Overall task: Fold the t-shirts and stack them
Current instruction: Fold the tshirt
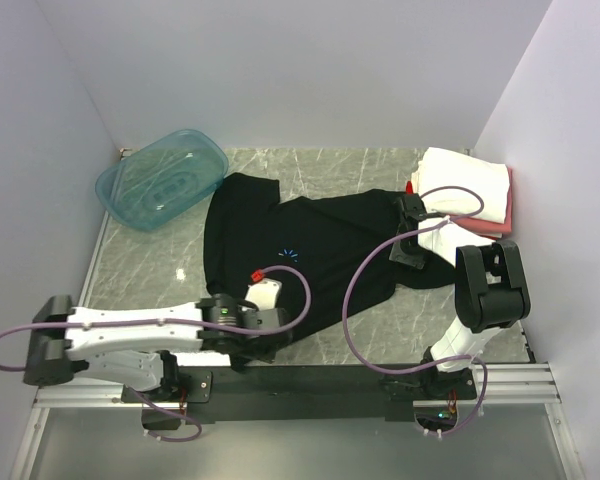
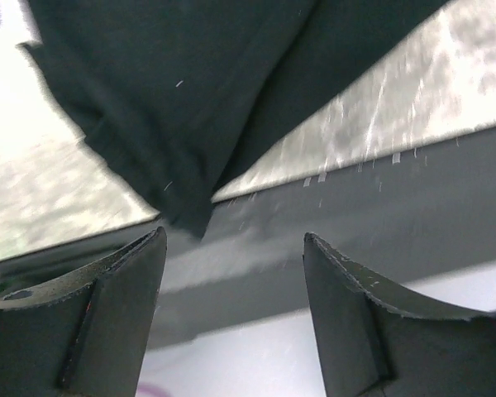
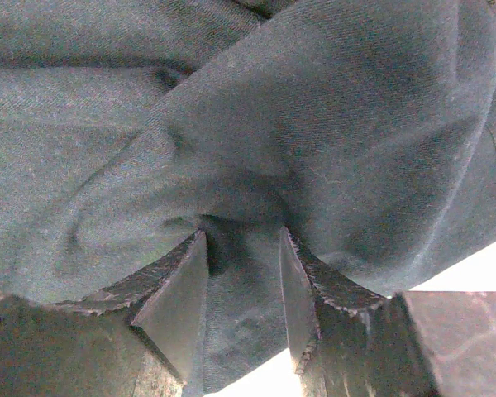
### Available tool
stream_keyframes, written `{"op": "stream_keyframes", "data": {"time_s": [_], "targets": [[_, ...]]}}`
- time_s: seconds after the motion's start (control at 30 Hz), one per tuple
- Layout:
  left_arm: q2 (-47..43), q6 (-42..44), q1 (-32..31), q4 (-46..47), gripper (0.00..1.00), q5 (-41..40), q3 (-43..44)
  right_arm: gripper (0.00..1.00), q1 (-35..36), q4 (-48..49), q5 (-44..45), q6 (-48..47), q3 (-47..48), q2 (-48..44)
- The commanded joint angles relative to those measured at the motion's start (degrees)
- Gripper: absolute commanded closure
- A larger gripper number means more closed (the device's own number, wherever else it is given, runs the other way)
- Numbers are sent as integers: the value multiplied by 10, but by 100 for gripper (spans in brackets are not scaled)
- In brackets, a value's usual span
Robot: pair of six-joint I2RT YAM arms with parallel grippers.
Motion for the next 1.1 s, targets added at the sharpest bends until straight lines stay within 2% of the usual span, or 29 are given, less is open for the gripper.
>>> {"op": "stream_keyframes", "data": {"time_s": [0.0,0.1,0.23,0.3,0.57,0.7,0.77,0.87,0.9,1.07], "targets": [[29,-33,13,101,27,-24,-28,53,-11,-28,38,-2,-12,16],[4,-42,41,143,26,-8,-83,53,-11,-26,36,-2,-13,13],[-47,-60,98,257,25,41,-179,53,-10,-24,33,-1,-14,12],[-68,-75,110,272,25,52,-214,53,-10,-26,34,-1,-13,13],[-130,-118,138,167,22,0,-214,53,2,-28,38,-7,-15,3],[-157,-128,147,123,22,-51,-165,53,17,-32,46,-8,-15,5],[-150,-118,147,121,21,-83,-138,53,21,-32,48,-7,-15,8],[-116,-75,150,185,20,-89,-100,53,32,-36,55,-2,-16,5],[-83,-62,152,234,20,-82,-92,53,38,-36,57,-1,-19,3],[54,-14,172,361,19,-6,-94,53,58,-33,33,3,-28,-17]]}}
